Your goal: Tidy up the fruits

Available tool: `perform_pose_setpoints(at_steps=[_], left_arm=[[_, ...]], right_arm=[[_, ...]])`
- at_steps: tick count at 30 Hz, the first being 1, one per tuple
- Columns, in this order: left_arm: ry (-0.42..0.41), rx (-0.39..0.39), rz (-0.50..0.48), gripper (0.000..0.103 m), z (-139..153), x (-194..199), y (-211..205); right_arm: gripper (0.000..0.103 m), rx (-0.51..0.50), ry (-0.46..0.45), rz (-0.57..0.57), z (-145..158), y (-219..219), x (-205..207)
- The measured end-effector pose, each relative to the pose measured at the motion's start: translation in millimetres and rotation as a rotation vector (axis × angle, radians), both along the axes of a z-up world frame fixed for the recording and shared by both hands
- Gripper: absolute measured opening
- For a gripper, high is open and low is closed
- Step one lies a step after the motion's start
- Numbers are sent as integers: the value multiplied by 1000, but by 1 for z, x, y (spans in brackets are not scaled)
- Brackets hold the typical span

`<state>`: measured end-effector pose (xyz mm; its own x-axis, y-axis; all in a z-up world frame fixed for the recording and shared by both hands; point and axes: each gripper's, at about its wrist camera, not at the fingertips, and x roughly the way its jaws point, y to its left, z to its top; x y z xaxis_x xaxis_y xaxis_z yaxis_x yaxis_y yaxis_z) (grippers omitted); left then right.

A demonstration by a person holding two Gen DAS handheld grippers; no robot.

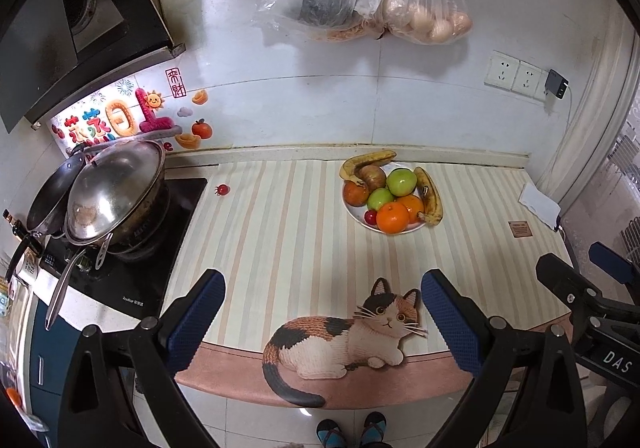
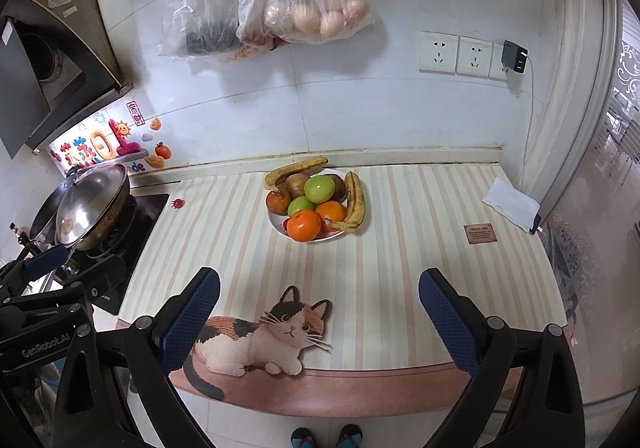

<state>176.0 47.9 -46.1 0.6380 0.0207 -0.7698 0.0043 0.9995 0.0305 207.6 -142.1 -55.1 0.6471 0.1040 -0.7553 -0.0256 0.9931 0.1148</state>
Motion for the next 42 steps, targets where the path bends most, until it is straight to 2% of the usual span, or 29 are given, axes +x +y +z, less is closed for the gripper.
perform_pose_setpoints(at_steps=[30,42], left_arm=[[-5,-8,27,101,5,-5,2],[0,-11,28,101,6,-12,-10]], right_arm=[[102,-6,-2,4,1,-3,1],[102,-3,-1,2,3,-4,-2]])
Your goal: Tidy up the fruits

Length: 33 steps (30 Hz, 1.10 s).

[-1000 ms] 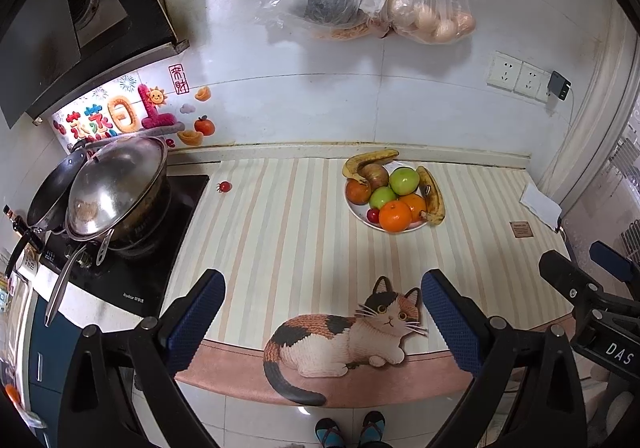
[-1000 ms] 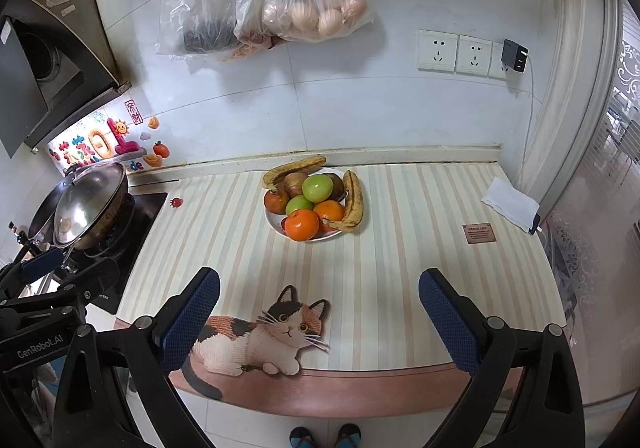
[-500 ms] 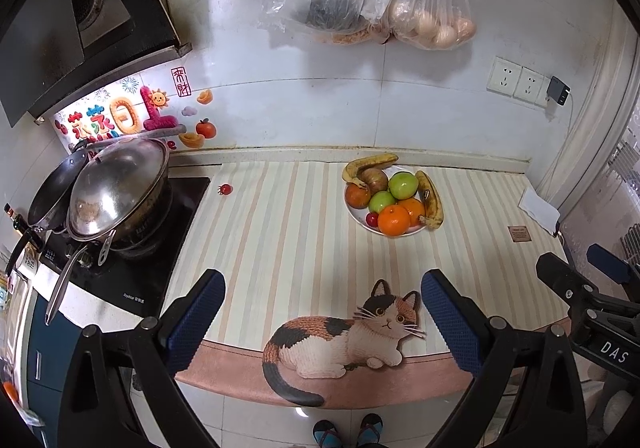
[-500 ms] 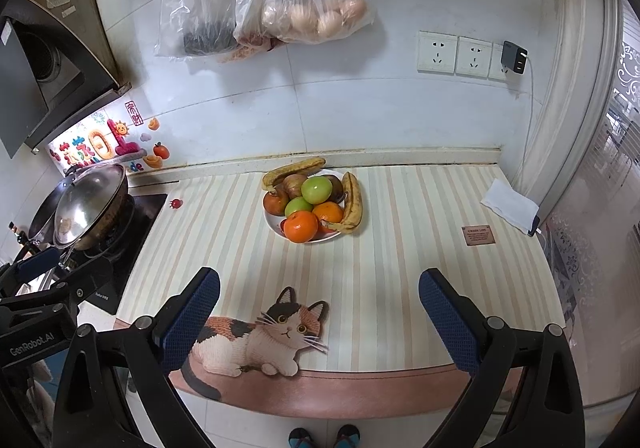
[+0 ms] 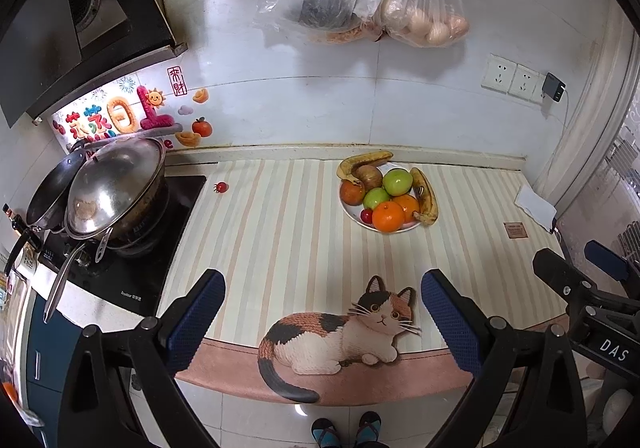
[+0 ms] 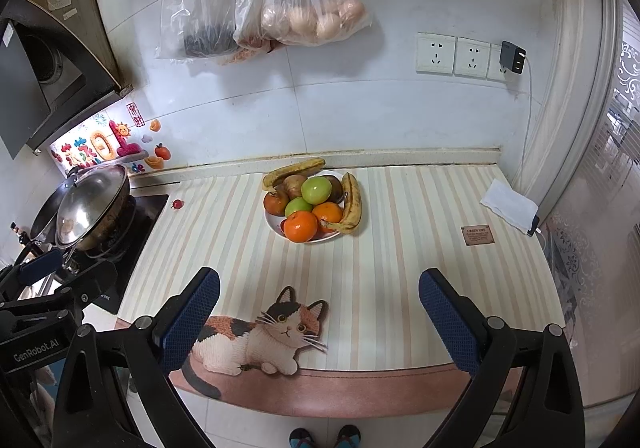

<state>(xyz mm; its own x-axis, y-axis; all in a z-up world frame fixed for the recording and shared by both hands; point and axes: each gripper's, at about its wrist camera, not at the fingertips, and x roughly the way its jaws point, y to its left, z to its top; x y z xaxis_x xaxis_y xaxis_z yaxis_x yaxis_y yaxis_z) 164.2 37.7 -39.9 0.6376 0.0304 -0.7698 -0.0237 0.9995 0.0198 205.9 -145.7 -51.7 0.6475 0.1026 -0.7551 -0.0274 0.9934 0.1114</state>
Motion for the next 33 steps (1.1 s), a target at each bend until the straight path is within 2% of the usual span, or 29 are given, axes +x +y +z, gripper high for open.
perform_pose_setpoints(at_steps=[33], left_arm=[[-15,-8,13,101,8,-12,-2]], right_arm=[[102,-7,-16,11,12,3,-13]])
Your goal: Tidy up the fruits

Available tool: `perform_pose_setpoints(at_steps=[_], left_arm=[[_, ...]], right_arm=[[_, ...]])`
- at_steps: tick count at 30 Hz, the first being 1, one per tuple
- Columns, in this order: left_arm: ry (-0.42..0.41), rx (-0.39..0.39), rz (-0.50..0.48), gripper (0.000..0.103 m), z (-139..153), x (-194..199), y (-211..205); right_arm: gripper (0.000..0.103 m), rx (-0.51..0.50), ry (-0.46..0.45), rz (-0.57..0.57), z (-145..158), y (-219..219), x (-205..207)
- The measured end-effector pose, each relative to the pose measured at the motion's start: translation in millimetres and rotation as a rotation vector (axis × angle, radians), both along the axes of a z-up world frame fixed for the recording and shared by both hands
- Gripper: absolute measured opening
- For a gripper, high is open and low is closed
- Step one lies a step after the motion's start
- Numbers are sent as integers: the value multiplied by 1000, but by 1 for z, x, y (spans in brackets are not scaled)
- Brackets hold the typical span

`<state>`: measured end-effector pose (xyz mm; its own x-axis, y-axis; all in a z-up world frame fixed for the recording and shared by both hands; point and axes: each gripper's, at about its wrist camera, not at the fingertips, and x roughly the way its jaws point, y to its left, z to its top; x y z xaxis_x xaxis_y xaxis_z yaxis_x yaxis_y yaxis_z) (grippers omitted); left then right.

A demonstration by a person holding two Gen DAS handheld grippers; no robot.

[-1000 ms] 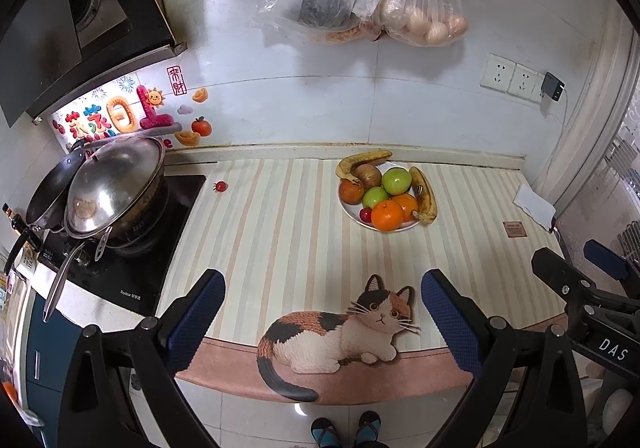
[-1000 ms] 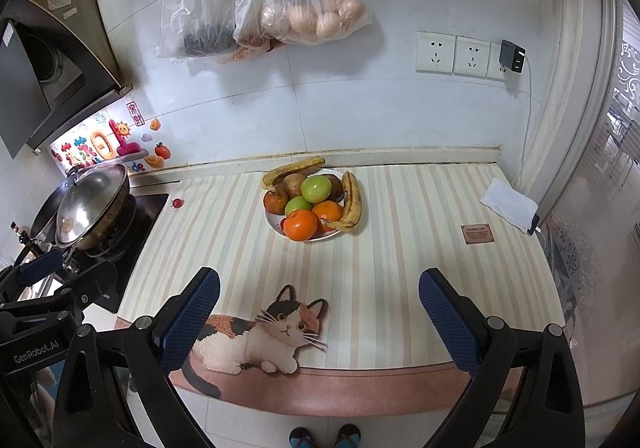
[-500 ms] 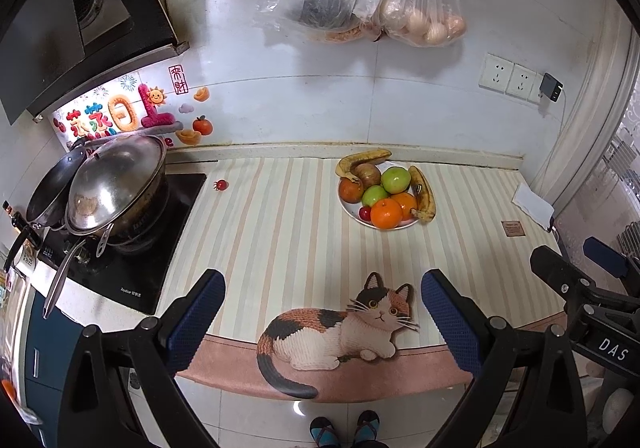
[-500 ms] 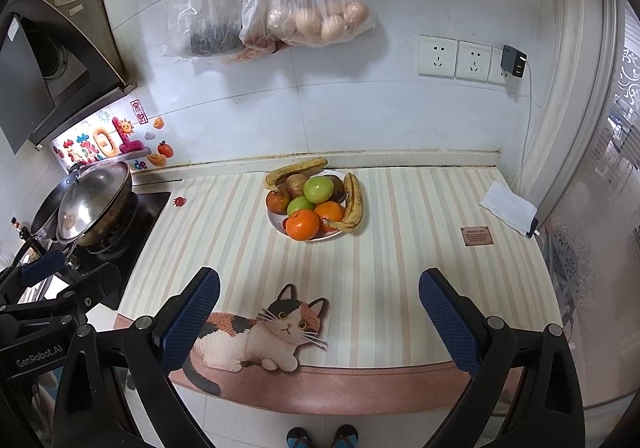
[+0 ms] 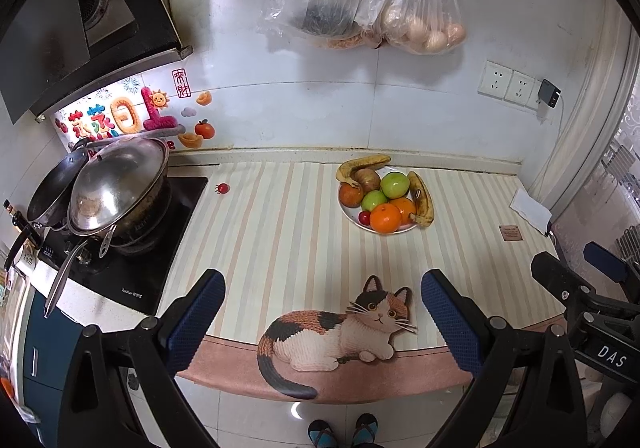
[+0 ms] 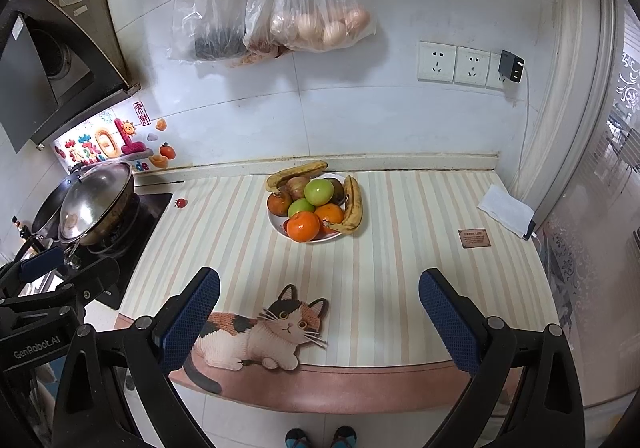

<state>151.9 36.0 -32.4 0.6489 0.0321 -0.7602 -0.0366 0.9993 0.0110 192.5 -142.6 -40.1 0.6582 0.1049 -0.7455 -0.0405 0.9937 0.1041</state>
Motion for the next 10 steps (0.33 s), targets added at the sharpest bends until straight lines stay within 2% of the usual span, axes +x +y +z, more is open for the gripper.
perform_pose_setpoints(at_steps=[10], left_arm=[[-12,-3,11,101,5,-6,-3]], right_arm=[[102,-10,-4,3,5,-1,-3]])
